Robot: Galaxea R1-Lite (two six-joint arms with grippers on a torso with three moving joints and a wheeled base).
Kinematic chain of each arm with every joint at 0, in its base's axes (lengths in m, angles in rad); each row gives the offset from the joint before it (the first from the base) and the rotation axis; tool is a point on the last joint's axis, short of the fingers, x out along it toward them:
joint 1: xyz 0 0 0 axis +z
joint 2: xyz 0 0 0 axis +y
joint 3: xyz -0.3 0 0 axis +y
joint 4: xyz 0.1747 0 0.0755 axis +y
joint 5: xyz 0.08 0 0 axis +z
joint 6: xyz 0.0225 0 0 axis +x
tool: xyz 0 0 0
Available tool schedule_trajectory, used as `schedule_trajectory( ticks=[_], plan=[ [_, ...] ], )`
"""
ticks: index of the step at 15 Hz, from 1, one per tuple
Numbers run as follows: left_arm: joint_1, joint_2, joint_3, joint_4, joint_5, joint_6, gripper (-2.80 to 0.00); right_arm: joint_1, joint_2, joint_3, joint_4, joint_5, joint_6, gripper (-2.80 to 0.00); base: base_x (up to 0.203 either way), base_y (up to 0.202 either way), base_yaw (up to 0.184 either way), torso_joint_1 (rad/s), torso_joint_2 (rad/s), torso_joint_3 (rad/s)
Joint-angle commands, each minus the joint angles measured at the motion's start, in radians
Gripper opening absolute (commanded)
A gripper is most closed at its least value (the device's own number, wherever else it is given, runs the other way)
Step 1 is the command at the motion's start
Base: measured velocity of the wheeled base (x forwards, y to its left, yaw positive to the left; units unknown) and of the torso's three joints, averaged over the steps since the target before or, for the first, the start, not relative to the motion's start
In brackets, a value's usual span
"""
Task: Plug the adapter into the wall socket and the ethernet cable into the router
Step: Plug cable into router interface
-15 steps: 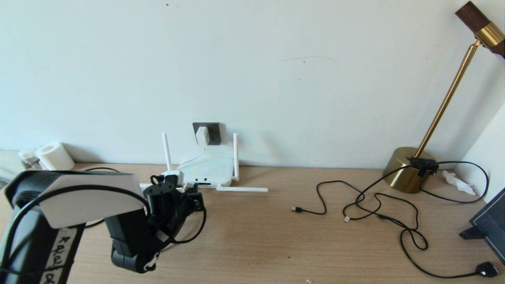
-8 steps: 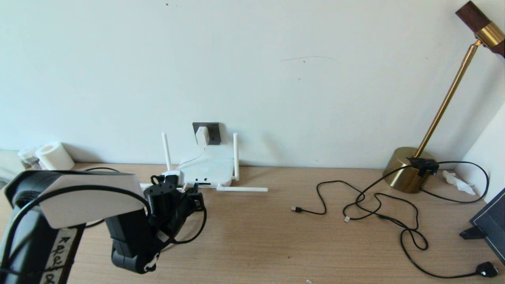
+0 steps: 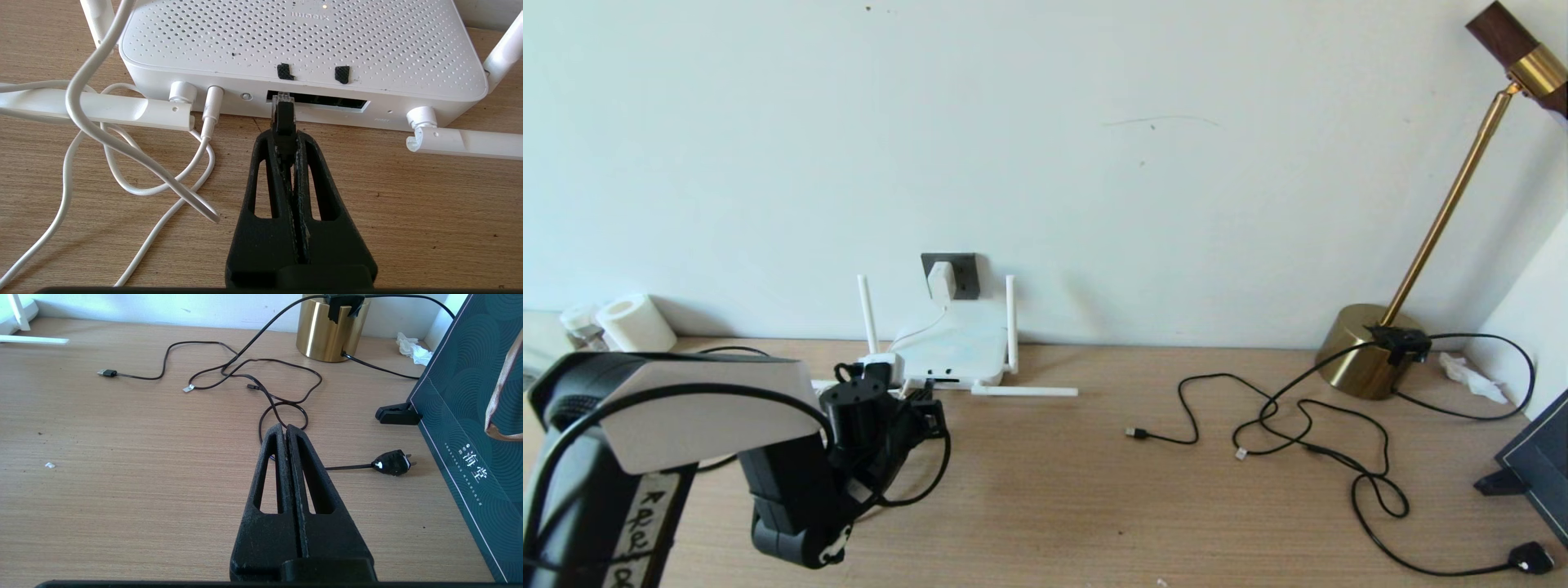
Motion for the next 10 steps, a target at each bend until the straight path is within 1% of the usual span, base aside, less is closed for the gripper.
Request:
schedule_trajectory(
  ticks=[1, 10],
  plan=[
    [0.001, -0.003, 0.001, -0.009, 0.002, -0.001, -2.8, 0.0, 0.002, 0.0, 0.0, 0.0, 0.0, -2.8, 0.0, 0.0, 0.0, 0.0, 0.0, 0.0],
    [0.001, -0.002, -0.001, -0.009, 0.002, -0.001, -2.8, 0.0, 0.002, 0.0, 0.0, 0.0, 0.0, -2.8, 0.0, 0.0, 0.0, 0.0, 0.0, 0.0]
  ],
)
